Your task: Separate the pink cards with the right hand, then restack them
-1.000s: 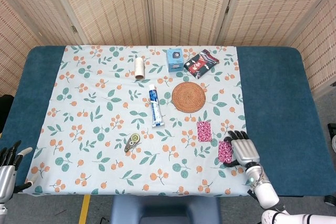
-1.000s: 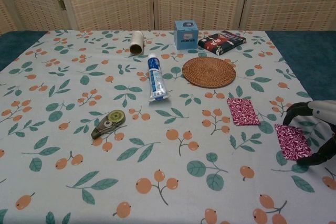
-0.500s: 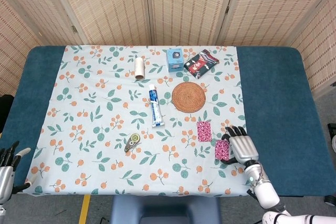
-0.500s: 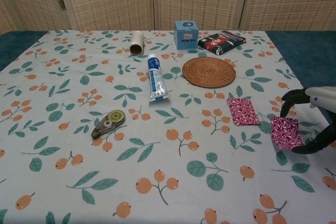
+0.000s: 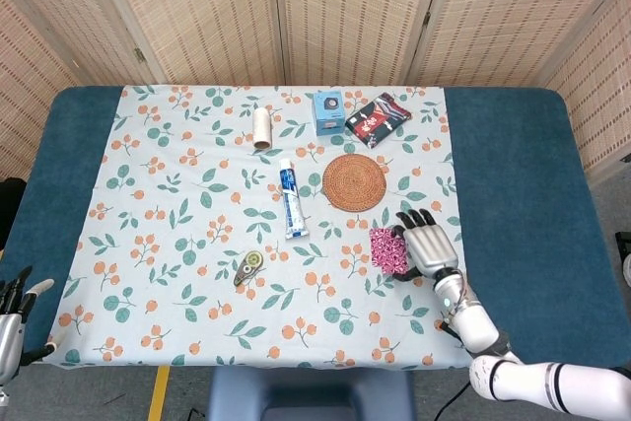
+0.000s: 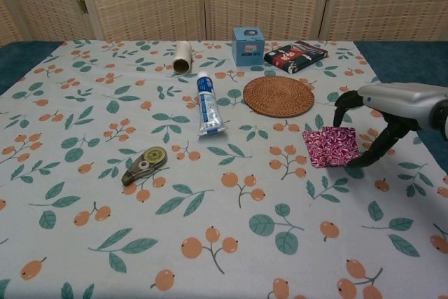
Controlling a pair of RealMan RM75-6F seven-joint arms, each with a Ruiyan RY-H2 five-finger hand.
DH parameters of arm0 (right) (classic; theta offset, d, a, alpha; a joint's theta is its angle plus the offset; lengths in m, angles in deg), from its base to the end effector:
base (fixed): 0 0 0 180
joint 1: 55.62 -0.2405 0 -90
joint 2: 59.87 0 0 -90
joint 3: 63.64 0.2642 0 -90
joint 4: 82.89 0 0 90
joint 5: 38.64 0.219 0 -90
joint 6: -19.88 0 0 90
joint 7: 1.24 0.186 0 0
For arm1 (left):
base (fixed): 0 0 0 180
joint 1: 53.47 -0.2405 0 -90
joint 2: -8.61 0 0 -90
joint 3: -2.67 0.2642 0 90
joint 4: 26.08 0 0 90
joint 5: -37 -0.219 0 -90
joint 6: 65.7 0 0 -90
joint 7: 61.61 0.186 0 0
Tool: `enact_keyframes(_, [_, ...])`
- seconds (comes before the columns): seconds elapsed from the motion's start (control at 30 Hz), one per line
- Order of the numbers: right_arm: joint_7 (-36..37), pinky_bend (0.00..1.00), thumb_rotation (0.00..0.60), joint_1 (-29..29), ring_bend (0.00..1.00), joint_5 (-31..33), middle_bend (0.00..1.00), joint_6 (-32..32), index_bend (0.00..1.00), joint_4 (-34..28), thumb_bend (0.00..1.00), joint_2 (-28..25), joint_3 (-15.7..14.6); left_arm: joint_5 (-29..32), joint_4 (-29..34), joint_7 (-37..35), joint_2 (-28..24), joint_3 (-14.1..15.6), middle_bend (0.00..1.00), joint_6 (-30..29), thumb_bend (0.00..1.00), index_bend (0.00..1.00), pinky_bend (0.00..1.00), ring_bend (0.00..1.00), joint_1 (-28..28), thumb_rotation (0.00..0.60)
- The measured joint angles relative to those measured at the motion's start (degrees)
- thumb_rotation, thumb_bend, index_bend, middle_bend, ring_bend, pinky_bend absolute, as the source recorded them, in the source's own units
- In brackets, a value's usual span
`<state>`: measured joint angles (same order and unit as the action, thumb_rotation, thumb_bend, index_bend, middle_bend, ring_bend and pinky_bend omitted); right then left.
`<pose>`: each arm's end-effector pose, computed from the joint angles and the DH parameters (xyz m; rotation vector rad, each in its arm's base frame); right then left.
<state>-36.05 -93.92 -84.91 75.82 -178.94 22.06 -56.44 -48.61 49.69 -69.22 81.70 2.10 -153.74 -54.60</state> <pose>-0.2016 -0.3531 -0.0252 1.8085 -1.0784 0.6056 -0.3846 0.1799 0.1336 -1.3017 -0.9518 -0.8333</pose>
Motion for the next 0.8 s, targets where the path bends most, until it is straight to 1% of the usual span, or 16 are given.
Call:
enact_keyframes(0.1, [0.4, 0.0, 0.491, -1.8, 0.0, 1.6, 0.12, -1.8, 0.31, 2.3, 0.19, 1.4, 0.9, 0.2, 0.2, 0.4, -0.1, -0.1, 0.06, 0.1, 0.26, 0.24, 0.0, 0.12, 0.0, 0.6])
enact_keyframes(0.3, [0.8, 0.0, 0.49, -4.2, 0.0, 2.5, 0.12, -3.5, 0.31, 5.4, 0.19, 3.3, 1.3, 0.5, 0.6, 0.9, -0.2, -0.2, 0.06, 0.5, 0.26, 0.24, 0.0, 0.12, 0.0, 0.6])
enact_keyframes(0.67, [1.0, 0.0, 0.49, -5.4, 0.0, 4.4, 0.11, -3.6, 0.31, 7.0, 0.19, 3.8, 0.1, 0.5, 0.5, 0.8, -0.1, -0.1, 0.06, 0.6, 0.26, 0.24, 0.0, 0.12, 0.0, 0.6])
enact_keyframes(0.8, [1.2, 0.0, 0.489, -5.7, 0.0, 4.5, 0.11, -3.6, 0.28, 7.2, 0.19, 3.8, -0.1, 0.6, 0.5, 0.9, -0.1, -0.1, 0.06, 0.6, 0.26, 0.24, 0.0, 0.12, -0.1, 0.6])
